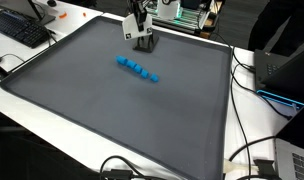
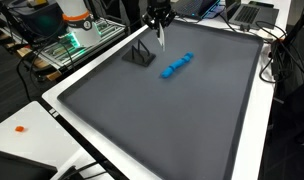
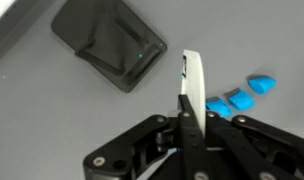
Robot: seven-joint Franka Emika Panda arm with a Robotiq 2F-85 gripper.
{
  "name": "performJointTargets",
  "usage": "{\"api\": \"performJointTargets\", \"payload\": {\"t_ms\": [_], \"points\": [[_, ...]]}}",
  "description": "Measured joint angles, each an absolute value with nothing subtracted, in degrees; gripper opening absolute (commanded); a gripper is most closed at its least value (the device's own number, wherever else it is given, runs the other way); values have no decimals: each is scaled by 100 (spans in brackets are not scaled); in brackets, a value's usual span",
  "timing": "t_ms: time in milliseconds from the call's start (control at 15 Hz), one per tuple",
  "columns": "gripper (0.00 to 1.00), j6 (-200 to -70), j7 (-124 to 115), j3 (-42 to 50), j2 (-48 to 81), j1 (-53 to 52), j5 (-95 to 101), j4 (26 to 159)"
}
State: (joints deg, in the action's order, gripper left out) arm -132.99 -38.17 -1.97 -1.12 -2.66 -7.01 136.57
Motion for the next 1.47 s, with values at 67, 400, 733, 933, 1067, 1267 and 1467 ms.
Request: {"api": "performJointTargets", "payload": {"t_ms": [67, 400, 733, 933, 1067, 1267, 1467], "points": [[1, -13287, -3896, -218, -163, -268, -861, 13740], [1, -13316, -4102, -295, -254, -287, -1725, 14106], [1, -13591, -4480, -311, -253, -288, -1979, 14513], [1, -13981, -4836, -314, -255, -288, -1980, 14749], [1, -14332, -4986, -314, -256, -287, -1980, 14895], [1, -14828, -5139, -314, -254, -287, -1980, 15090], [1, -15142, -5359, -313, -246, -280, -1975, 15232]]}}
